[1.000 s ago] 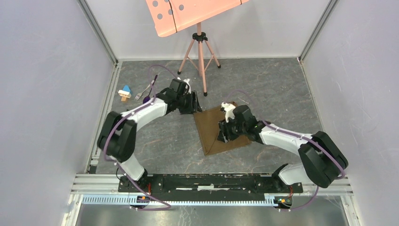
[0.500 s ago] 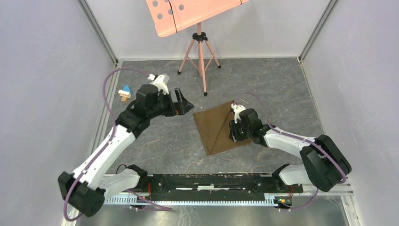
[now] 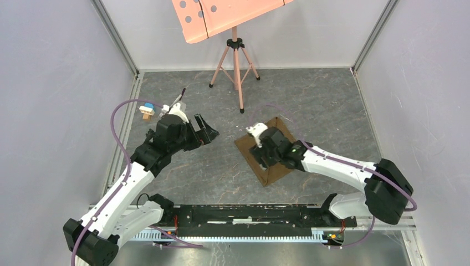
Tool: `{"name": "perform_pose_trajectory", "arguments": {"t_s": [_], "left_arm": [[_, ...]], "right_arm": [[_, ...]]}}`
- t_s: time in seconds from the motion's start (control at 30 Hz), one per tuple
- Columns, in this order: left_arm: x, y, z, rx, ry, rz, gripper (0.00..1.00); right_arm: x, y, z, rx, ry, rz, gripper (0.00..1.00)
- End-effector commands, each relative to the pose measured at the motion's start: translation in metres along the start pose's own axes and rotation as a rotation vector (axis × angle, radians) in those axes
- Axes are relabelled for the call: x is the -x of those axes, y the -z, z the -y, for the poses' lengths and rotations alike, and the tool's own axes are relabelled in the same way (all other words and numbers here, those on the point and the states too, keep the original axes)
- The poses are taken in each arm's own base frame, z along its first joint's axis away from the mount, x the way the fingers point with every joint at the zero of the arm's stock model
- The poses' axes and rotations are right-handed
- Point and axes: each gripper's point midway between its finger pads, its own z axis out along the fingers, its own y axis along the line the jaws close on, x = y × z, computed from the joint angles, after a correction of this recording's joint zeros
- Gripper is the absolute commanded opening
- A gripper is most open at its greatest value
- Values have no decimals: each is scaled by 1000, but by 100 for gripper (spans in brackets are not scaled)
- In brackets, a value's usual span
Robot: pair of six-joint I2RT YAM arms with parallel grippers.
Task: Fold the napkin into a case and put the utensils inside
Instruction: Pick up the upper triangle-folded napkin from the center of the board.
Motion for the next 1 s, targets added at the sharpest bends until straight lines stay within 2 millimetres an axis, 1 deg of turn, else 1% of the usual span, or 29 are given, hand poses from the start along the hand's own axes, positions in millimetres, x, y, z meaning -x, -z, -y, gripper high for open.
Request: {"name": "perform_pose_trajectory", "arguments": {"t_s": [0.0, 0.1, 0.2, 0.27, 0.33, 0.53, 0.67, 0.8, 0.97], "left_arm": [[-9, -8, -14, 64, 138, -6, 100], [-17, -13, -19, 78, 178, -23, 99], [-22, -15, -23, 96, 200, -38, 99], [-26, -16, -26, 108, 210, -46, 99], [-28, -17, -28, 111, 211, -52, 99], [-30, -19, -31, 121, 198, -57, 98], [-32, -21, -33, 130, 186, -67, 98], [-33, -21, -33, 131, 173, -77, 98], [-34, -21, -36, 138, 163, -77, 98]], "right_arm": [[8, 11, -41, 37, 105, -73, 71], [2, 9, -68, 69, 102, -137, 66], [3, 7, -80, 70, 98, -149, 60], [1, 5, -82, 72, 96, -158, 56], [-4, 2, -83, 73, 92, -170, 54], [-15, -6, -92, 105, 99, -196, 53], [-20, -11, -94, 102, 104, -213, 46], [-22, -12, -91, 82, 105, -218, 47], [-29, -12, -91, 61, 123, -233, 48]]}}
